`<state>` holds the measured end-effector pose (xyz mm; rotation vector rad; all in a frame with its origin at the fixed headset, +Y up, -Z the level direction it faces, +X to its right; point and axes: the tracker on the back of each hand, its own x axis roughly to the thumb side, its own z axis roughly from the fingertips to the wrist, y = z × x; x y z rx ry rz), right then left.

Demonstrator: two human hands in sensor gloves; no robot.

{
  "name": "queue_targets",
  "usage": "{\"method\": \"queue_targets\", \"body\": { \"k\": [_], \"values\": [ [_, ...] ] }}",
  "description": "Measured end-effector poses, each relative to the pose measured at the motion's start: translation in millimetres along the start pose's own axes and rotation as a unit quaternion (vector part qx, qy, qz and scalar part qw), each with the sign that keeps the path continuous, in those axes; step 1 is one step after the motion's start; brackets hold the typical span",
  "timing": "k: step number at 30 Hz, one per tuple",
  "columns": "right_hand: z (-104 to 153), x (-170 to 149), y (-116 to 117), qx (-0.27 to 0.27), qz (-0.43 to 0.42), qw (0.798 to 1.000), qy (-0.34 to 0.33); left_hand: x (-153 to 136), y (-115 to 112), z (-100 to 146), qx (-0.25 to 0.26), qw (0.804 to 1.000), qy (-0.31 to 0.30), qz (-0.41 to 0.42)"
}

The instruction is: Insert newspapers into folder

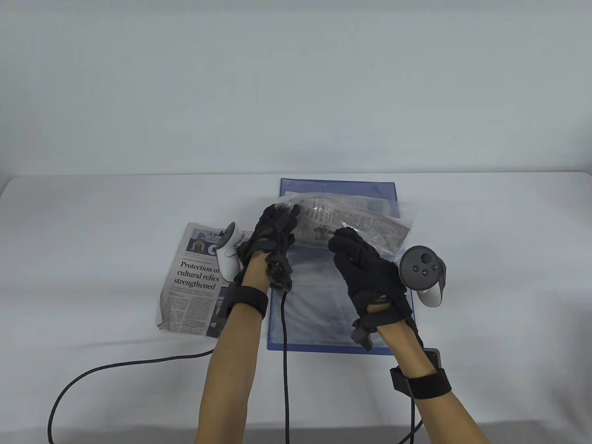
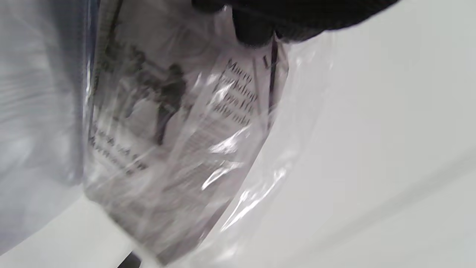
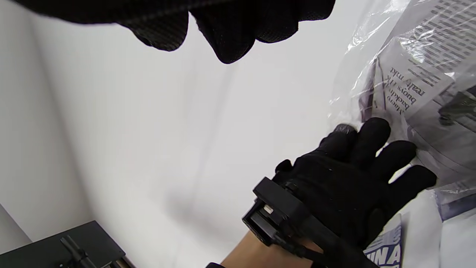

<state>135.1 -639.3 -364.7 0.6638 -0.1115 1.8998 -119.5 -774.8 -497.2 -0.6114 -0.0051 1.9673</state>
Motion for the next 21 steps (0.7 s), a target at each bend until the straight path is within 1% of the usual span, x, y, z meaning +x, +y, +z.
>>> {"method": "queue_targets", "body": {
  "k": [1, 2, 3, 5, 7, 9, 11, 15, 17, 20, 21],
  "values": [
    [0, -2, 0, 0.002, 0.001, 1.000, 0.005, -5, 0, -4, -0.018, 0.999, 0.015, -0.023],
    [0, -3, 1, 0.003, 0.001, 1.000, 0.009, -8, 0, -5, -0.020, 0.998, 0.028, -0.046],
    [0, -5, 2, 0.005, 0.000, 1.000, 0.012, -12, 1, -6, -0.015, 0.996, 0.037, -0.078],
    [0, -8, 5, 0.013, 0.000, 1.000, 0.019, -17, 3, -4, 0.013, 0.991, 0.037, -0.126],
    [0, -11, 8, 0.018, 0.003, 1.000, 0.024, -18, 4, 0, 0.006, 0.993, 0.026, -0.116],
    [0, -13, 10, 0.023, 0.007, 0.999, 0.029, -16, 5, 7, 0.013, 0.995, 0.005, -0.102],
    [-1, -16, 14, 0.031, 0.012, 0.999, 0.036, -12, 6, 18, 0.015, 0.994, -0.010, -0.110],
    [-2, -26, 24, 0.062, 0.024, 0.996, 0.061, 0, 9, 50, 0.017, 0.984, -0.032, -0.173],
    [-2, -32, 32, 0.080, 0.036, 0.993, 0.075, 4, 9, 70, 0.013, 0.980, -0.039, -0.194],
    [-4, -46, 51, 0.116, 0.062, 0.988, 0.084, 7, 4, 107, 0.024, 0.974, -0.080, -0.209],
    [-5, -48, 55, 0.124, 0.065, 0.986, 0.088, 7, 4, 114, 0.023, 0.973, -0.086, -0.211]
  ]
}}
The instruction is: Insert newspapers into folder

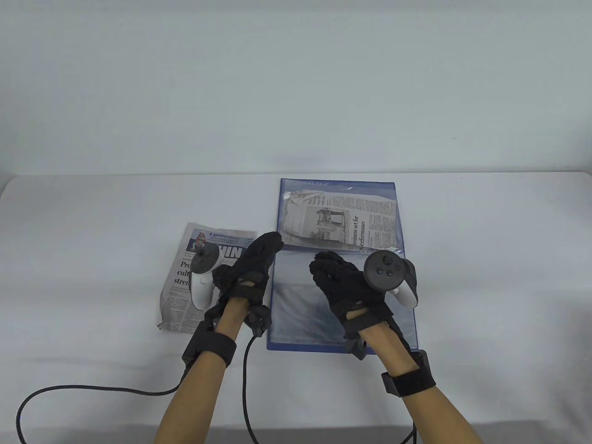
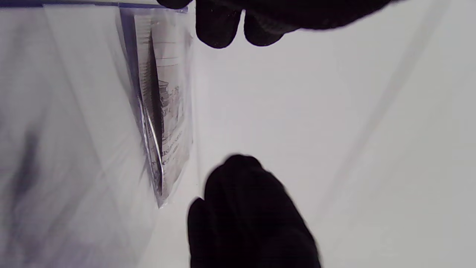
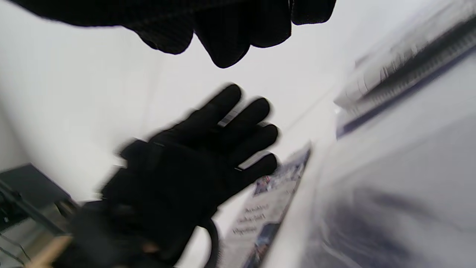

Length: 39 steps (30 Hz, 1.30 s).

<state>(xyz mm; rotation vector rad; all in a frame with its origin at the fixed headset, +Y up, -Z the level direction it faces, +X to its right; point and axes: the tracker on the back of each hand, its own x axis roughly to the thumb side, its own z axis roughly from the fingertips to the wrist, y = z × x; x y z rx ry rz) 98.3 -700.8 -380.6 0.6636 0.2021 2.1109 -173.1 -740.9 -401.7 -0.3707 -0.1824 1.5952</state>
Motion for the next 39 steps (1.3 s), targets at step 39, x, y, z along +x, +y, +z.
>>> {"method": "queue_targets", "body": {
  "k": [39],
  "values": [
    [-16, -11, 64, 0.077, 0.194, 0.976, 0.061, -27, -32, 38, -0.015, 0.923, 0.157, -0.352]
  ]
}}
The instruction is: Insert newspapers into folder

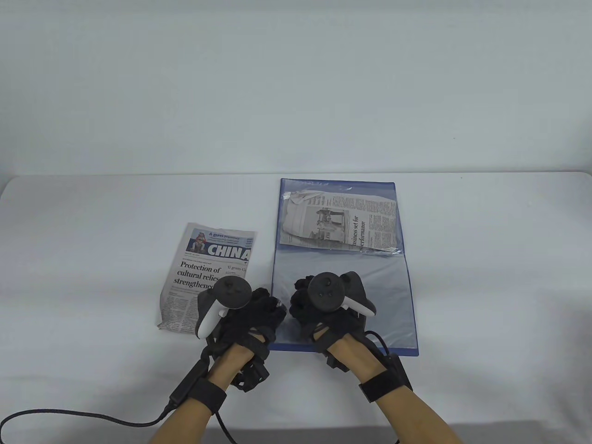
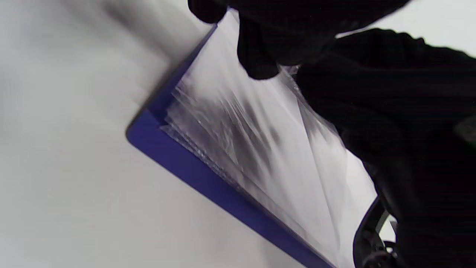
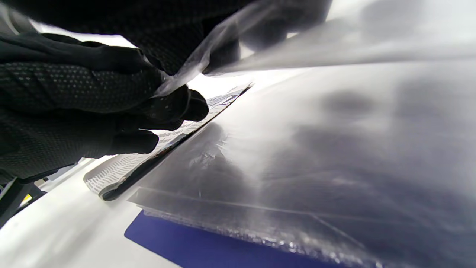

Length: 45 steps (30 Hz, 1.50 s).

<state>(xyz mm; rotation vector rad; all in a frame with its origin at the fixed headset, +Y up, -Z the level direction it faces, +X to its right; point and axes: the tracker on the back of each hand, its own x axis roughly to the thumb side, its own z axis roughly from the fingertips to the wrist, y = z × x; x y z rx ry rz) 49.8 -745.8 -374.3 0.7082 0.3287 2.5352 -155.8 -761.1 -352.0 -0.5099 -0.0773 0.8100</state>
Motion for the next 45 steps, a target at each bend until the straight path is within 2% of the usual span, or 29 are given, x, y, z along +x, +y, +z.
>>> {"method": "queue_targets", "body": {
  "k": [2, 5, 12, 14, 19, 21, 24, 27, 29, 31, 33, 36, 38, 39, 41, 45],
  "values": [
    [0, -2, 0, -0.001, -0.011, 1.000, 0.002, -3, 2, 1, 0.016, 1.000, 0.003, 0.021],
    [0, -2, -1, -0.004, -0.023, 1.000, 0.002, -6, 4, 2, 0.023, 1.000, 0.018, 0.011],
    [1, -3, -1, -0.009, -0.027, 1.000, 0.002, -3, 20, 12, 0.098, 0.995, 0.018, -0.015],
    [0, -3, -1, -0.009, -0.028, 1.000, 0.002, -3, 21, 10, 0.084, 0.996, 0.009, -0.024],
    [1, -3, -3, -0.019, -0.033, 0.999, -0.002, -1, 10, -6, -0.036, 0.996, -0.016, -0.081],
    [2, -3, -4, -0.030, -0.031, 0.999, -0.008, -4, 3, -13, -0.069, 0.991, 0.009, -0.115],
    [2, -4, -3, -0.034, -0.024, 0.999, -0.009, -5, 2, -14, -0.064, 0.987, 0.022, -0.145],
    [2, -4, -3, -0.034, -0.026, 0.999, -0.008, -4, 5, -14, -0.061, 0.990, 0.017, -0.129],
    [3, -5, -4, -0.035, -0.031, 0.999, -0.006, -6, 13, -11, -0.051, 0.994, 0.014, -0.100],
    [3, -6, -5, -0.039, -0.034, 0.999, -0.007, -8, 28, -6, -0.018, 0.997, 0.029, -0.075],
    [3, -6, -5, -0.040, -0.035, 0.999, -0.007, -14, 46, 4, 0.034, 0.994, 0.074, -0.068],
    [3, -6, -5, -0.040, -0.038, 0.998, -0.007, -30, 70, 17, 0.058, 0.978, 0.191, -0.061],
    [3, -6, -5, -0.040, -0.039, 0.998, -0.008, -53, 88, 29, 0.077, 0.954, 0.288, -0.041],
    [3, -6, -5, -0.040, -0.039, 0.998, -0.008, -61, 93, 32, 0.084, 0.945, 0.313, -0.032],
    [3, -6, -5, -0.039, -0.040, 0.998, -0.008, -88, 104, 41, 0.096, 0.917, 0.387, 0.015],
    [3, -7, -5, -0.038, -0.042, 0.998, -0.008, -131, 111, 44, 0.111, 0.891, 0.431, 0.086]
  ]
}}
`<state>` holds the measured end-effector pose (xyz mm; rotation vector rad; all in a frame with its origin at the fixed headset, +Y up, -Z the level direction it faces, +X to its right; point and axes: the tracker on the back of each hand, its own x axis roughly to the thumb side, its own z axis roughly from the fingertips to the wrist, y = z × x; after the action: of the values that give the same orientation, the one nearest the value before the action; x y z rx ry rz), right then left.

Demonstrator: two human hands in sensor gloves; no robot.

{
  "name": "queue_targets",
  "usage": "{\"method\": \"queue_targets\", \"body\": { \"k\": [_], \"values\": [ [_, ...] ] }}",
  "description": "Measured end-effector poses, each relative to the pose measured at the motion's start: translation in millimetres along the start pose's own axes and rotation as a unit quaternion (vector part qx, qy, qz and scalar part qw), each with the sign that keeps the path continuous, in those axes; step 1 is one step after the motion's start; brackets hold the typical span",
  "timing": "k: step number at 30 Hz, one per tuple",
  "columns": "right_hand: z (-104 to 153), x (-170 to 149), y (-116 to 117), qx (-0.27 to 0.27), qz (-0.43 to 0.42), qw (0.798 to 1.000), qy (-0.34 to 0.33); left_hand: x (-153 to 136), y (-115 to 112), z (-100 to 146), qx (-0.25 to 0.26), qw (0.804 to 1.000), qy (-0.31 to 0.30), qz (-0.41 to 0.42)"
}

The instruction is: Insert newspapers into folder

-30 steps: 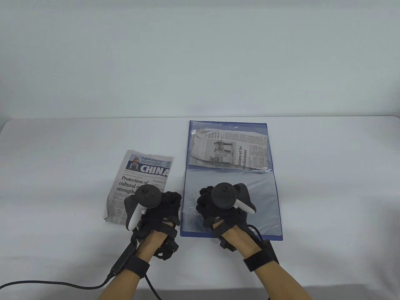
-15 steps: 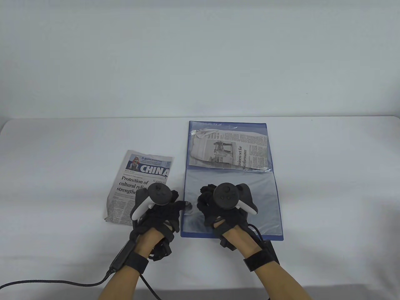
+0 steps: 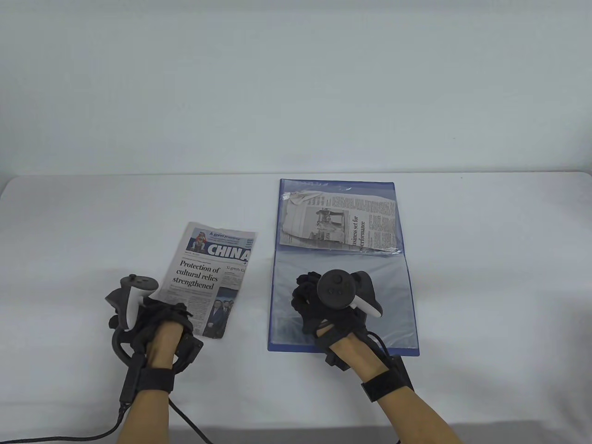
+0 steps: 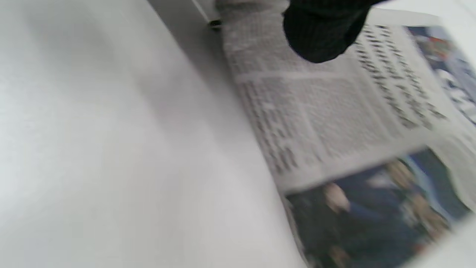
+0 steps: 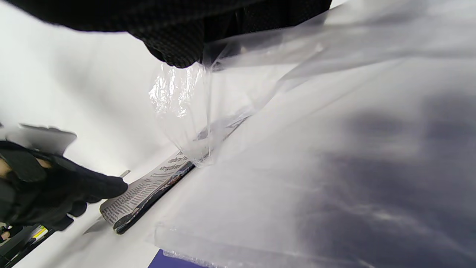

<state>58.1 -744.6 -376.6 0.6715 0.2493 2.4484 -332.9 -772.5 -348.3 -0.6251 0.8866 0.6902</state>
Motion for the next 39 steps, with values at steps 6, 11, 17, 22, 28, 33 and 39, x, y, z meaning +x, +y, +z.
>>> {"method": "queue_targets", "body": {
  "k": [6, 11, 17, 22, 28, 33, 39],
  "values": [
    [-1, -2, 0, 0.004, -0.007, 1.000, 0.002, 4, 4, -6, 0.048, 0.999, -0.017, -0.001],
    [0, -3, -2, 0.002, -0.010, 1.000, 0.002, 3, 19, 11, 0.091, 0.977, -0.107, 0.159],
    [0, -3, -2, 0.002, -0.009, 1.000, 0.001, -4, 39, 17, 0.012, 0.890, -0.272, 0.366],
    [0, -3, -2, 0.000, -0.011, 1.000, 0.001, -12, 59, 25, 0.025, 0.898, -0.271, 0.346],
    [1, -2, -5, -0.010, -0.021, 1.000, 0.004, -18, 68, 26, 0.024, 0.921, -0.251, 0.296],
    [2, -2, -5, -0.013, -0.026, 1.000, 0.007, -3, 54, 21, -0.036, 0.912, -0.311, 0.264],
    [2, -3, -5, -0.015, -0.027, 0.999, 0.009, 7, 39, 12, -0.089, 0.923, -0.295, 0.229]
  ]
}}
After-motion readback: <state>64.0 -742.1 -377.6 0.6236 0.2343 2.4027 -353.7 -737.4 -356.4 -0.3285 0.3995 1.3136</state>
